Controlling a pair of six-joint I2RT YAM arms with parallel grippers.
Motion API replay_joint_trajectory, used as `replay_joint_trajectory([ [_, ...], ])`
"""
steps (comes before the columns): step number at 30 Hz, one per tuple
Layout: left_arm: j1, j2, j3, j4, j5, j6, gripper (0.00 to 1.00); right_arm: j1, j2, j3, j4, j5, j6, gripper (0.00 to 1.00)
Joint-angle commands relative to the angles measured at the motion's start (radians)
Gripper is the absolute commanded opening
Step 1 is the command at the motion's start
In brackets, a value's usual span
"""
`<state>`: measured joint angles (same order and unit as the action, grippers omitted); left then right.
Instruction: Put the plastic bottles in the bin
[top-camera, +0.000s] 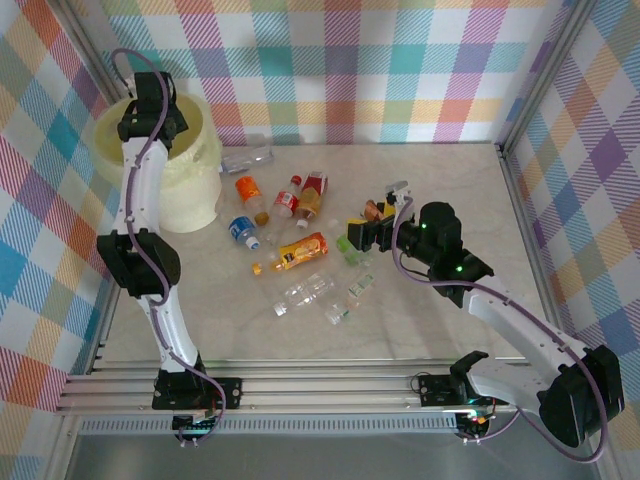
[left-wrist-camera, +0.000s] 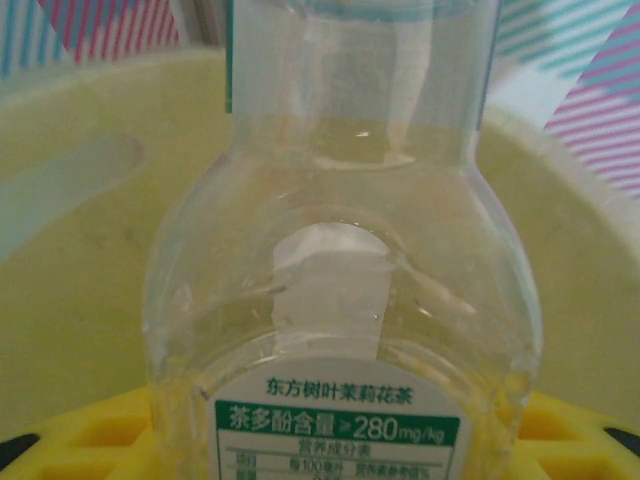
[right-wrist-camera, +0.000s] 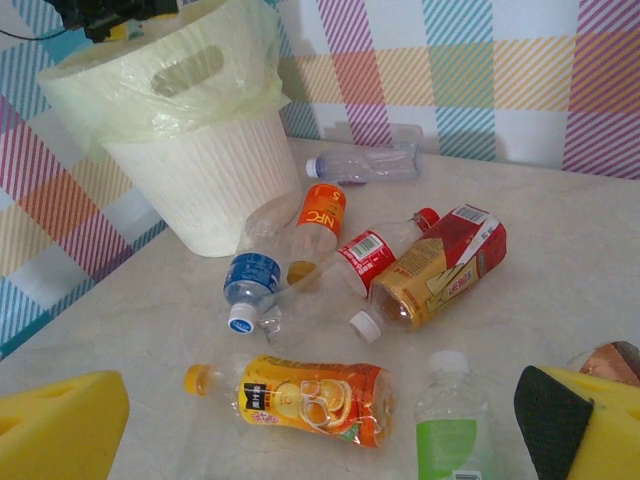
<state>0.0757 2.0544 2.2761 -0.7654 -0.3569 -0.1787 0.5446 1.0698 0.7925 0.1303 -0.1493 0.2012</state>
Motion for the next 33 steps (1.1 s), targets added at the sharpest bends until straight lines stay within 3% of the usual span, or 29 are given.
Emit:
replay_joint_trajectory([
  [1,0.016,0.032,0.039,-0.065,0.047,-0.031,0.46,0.002,0.004,0.028,-0.008,0.004,0.012,1.0],
  [13,0.053,0.105,0.056,-0.123,0.169,-0.177,0.58,0.002,0.008,0.045,-0.054,0.019,0.012,1.0],
  [33,0.054,0.03,0.058,-0.149,0.186,-0.227,0.89,0.002,-0.022,0.002,-0.112,0.281,0.058,1.0],
])
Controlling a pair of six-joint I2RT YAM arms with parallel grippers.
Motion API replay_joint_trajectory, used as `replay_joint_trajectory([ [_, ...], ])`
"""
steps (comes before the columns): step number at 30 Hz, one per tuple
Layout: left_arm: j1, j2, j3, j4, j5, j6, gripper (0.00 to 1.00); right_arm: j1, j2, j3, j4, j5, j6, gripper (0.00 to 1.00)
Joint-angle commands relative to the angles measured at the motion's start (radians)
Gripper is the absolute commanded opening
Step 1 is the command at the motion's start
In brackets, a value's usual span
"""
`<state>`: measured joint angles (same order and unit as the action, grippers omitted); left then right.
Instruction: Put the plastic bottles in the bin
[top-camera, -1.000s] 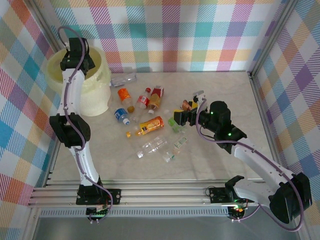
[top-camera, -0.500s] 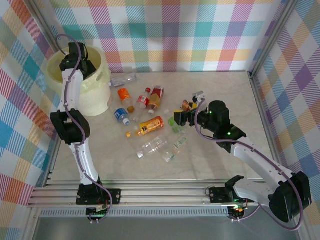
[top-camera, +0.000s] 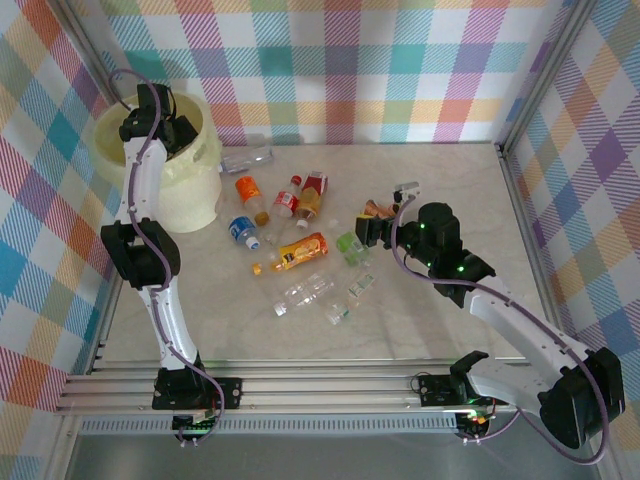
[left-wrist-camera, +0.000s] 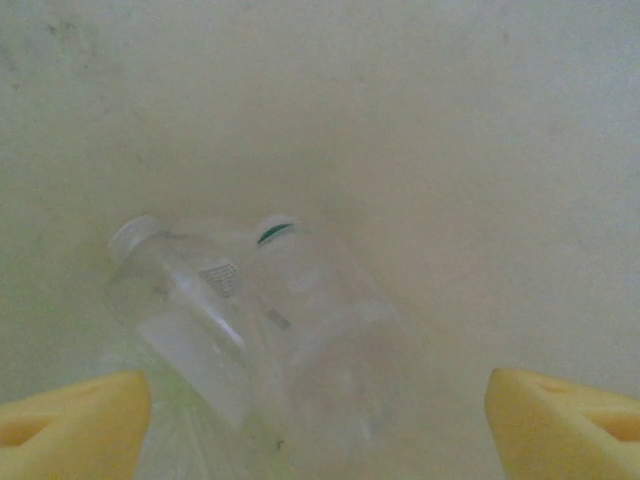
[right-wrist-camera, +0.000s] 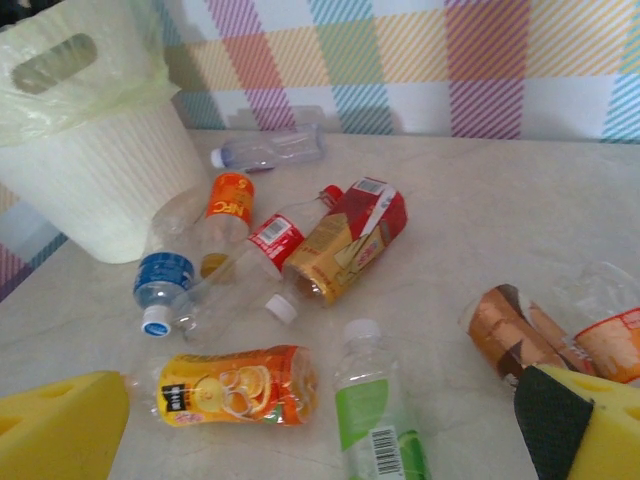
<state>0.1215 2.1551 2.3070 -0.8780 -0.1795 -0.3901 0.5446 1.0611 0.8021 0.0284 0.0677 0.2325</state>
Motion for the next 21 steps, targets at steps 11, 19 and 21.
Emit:
replay_joint_trajectory([
  [11,0.007,-0.3,-0.138,0.079,0.154,-0.032,1.0,-0.09,0.107,0.043,-0.141,0.042,0.024,1.0],
  [19,0.003,-0.528,-0.386,0.245,0.344,-0.08,1.0,-0.234,0.272,0.108,-0.209,-0.054,-0.056,1.0],
  [21,-0.003,-0.582,-0.44,0.281,0.402,-0.095,1.0,-0.291,0.299,0.11,-0.197,-0.1,-0.072,1.0],
])
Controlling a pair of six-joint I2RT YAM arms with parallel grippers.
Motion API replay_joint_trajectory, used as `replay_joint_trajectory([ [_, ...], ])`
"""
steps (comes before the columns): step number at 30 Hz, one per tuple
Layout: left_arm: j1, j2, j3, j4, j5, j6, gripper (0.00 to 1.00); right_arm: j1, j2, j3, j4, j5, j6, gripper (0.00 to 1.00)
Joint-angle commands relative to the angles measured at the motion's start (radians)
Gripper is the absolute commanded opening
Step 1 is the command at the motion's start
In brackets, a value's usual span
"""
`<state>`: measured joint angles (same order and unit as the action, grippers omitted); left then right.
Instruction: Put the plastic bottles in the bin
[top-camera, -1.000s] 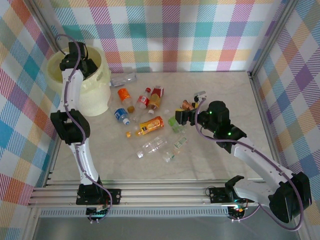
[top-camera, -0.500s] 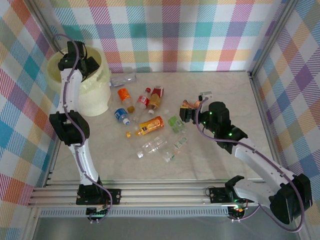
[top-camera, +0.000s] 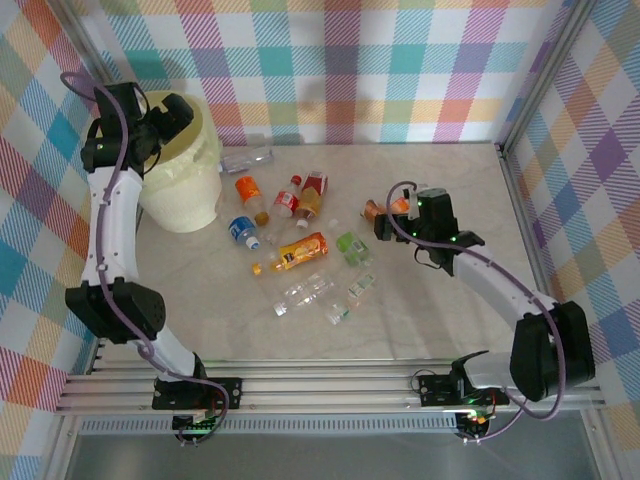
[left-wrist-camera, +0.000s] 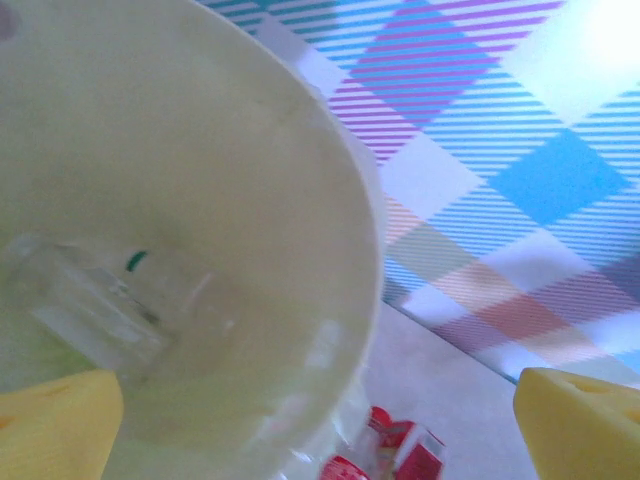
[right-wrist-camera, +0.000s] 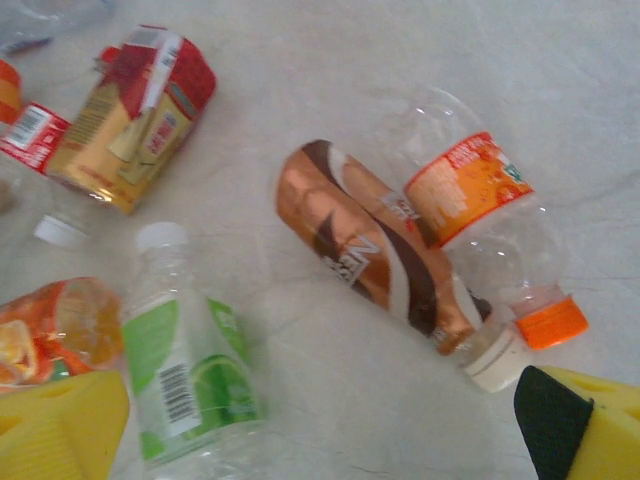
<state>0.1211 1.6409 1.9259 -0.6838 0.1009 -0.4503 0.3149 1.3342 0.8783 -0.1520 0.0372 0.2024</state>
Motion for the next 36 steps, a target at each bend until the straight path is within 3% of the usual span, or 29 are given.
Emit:
replay_joint_trajectory([
  [1,-0.009,-0.1,-0.094,0.113,0.153,-0.046,1.0,-0.088,0.042,0.042,-0.02,-0.089,-0.052,1.0],
  [4,-0.049,-0.203,-0.229,0.223,0.224,-0.086,1.0,-0.17,0.126,0.105,-0.062,-0.141,-0.115,1.0],
  [8,-0.146,-0.305,-0.344,0.289,0.224,-0.102,1.0,-0.226,0.245,0.206,-0.133,-0.19,-0.218,0.95],
  [14,-0.265,-0.405,-0.486,0.355,0.18,-0.169,1.0,-0.236,0.39,0.323,-0.19,-0.139,-0.42,0.87],
  [21,-0.369,-0.454,-0.607,0.433,0.1,-0.207,1.0,-0.236,0.545,0.467,-0.312,-0.142,-0.509,0.85],
  [30,-0.402,-0.453,-0.648,0.435,0.041,-0.212,1.0,-0.222,0.663,0.573,-0.368,-0.174,-0.536,0.84],
  [36,-0.403,-0.457,-0.652,0.415,0.016,-0.2,1.0,-0.192,0.756,0.653,-0.464,-0.101,-0.588,0.8],
])
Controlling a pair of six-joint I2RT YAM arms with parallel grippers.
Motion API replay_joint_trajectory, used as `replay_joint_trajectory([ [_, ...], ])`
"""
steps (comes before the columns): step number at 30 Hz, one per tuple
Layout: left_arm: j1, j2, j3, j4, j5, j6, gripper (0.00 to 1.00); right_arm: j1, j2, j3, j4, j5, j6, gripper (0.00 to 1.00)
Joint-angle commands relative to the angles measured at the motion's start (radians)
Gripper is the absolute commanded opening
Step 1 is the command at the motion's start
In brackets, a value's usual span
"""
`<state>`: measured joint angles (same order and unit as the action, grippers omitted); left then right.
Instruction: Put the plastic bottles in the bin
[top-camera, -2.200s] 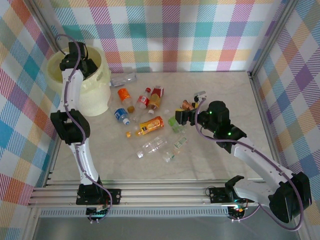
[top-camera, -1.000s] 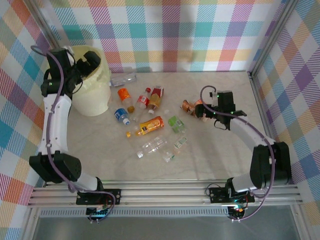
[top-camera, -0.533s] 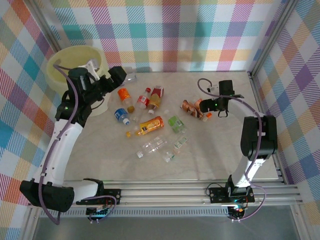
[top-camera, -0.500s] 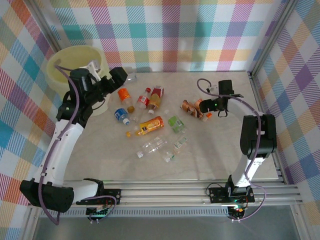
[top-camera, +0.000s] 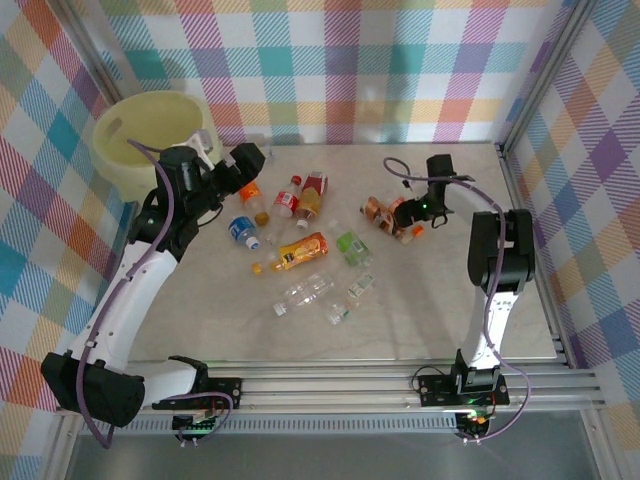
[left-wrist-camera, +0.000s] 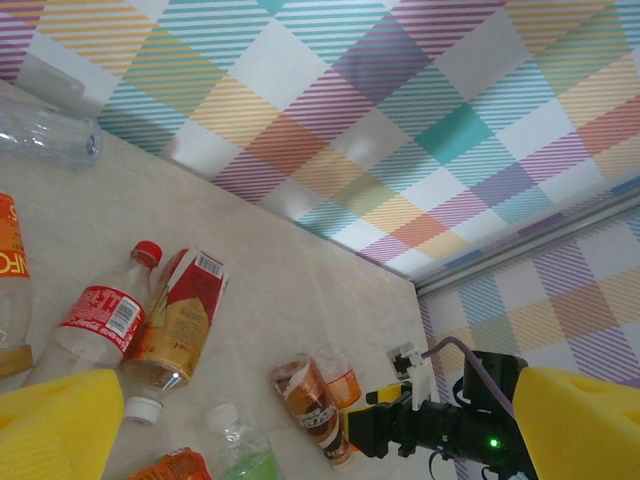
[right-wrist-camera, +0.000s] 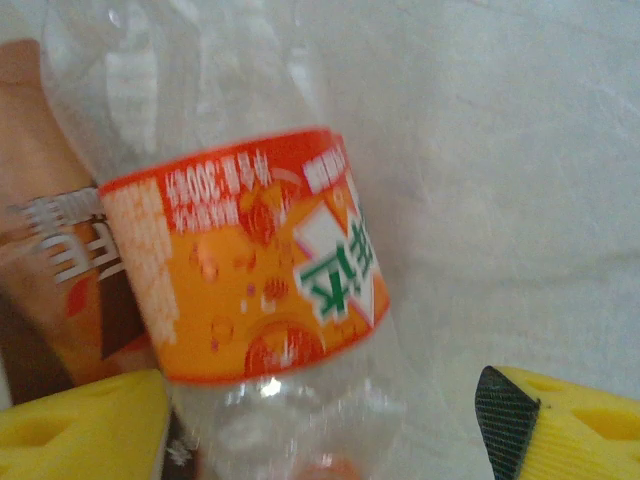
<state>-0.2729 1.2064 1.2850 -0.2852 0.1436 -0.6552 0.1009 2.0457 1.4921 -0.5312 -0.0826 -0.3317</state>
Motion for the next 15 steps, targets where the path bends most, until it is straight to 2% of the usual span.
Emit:
replay_joint_trajectory([
  [1,-0.009,-0.024,-0.012,-0.018,-0.028,0.005,1.0,0.029,0.054,0.043,-0.097,0.017,-0.065,0.79],
  [6,-0.009,-0.022,-0.014,-0.022,-0.028,0.01,1.0,0.035,0.082,0.06,-0.085,0.029,-0.032,0.73],
  [15,-0.026,-0.01,-0.017,-0.017,0.014,0.017,1.0,0.038,0.02,-0.012,-0.007,0.021,0.005,0.53],
])
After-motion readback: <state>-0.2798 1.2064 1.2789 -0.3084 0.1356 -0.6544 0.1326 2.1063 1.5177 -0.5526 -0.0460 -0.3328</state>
